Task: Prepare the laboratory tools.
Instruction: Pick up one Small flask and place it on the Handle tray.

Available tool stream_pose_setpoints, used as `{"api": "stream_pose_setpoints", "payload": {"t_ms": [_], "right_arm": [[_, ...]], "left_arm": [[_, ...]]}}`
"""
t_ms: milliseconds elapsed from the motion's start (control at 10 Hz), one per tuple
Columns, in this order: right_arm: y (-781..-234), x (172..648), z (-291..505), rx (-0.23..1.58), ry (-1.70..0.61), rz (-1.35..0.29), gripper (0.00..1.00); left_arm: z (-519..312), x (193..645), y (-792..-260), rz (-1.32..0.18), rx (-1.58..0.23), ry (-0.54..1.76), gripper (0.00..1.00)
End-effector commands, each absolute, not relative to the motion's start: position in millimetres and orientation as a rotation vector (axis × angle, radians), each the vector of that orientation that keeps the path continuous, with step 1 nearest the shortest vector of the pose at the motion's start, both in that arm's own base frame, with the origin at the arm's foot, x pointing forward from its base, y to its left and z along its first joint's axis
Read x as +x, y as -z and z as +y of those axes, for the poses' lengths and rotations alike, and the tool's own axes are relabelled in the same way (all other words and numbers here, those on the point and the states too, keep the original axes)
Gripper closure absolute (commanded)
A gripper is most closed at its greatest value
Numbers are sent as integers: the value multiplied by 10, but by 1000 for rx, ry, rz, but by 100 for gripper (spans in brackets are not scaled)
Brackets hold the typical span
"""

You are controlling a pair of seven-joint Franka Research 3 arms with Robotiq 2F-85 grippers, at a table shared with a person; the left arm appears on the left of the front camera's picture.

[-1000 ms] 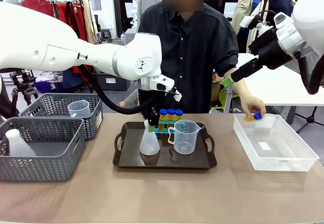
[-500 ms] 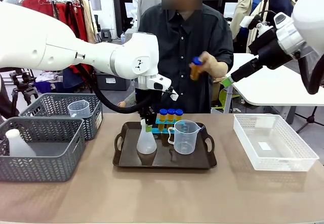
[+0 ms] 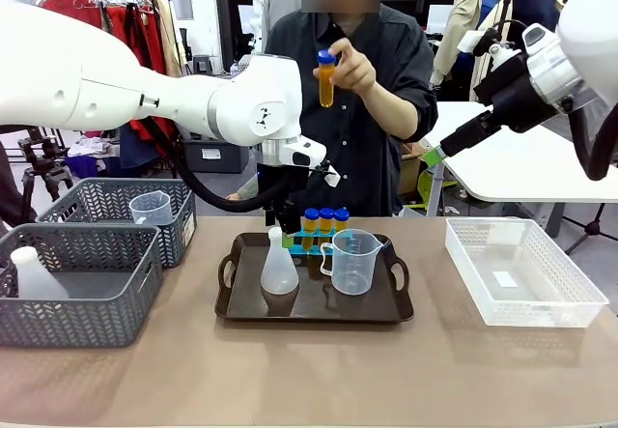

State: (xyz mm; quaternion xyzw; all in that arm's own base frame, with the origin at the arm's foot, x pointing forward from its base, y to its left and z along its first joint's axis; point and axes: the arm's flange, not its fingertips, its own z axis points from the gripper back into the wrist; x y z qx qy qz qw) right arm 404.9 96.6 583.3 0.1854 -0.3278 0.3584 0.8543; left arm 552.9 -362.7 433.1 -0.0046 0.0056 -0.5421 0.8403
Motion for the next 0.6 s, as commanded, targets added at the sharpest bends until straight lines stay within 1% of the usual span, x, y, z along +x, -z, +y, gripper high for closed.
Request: {"api": "stream_pose_setpoints", "payload": {"t_ms": [0,500], "right_arm": [[-5841,4052,961,406,-753,-692,0],[-5841,4052,961,406,-753,-692,0]], "left_arm": [[-3504,5421,-4366,1,-21,1151,0],[-3492,5385,-4465,-12,-19,1163,0]]}}
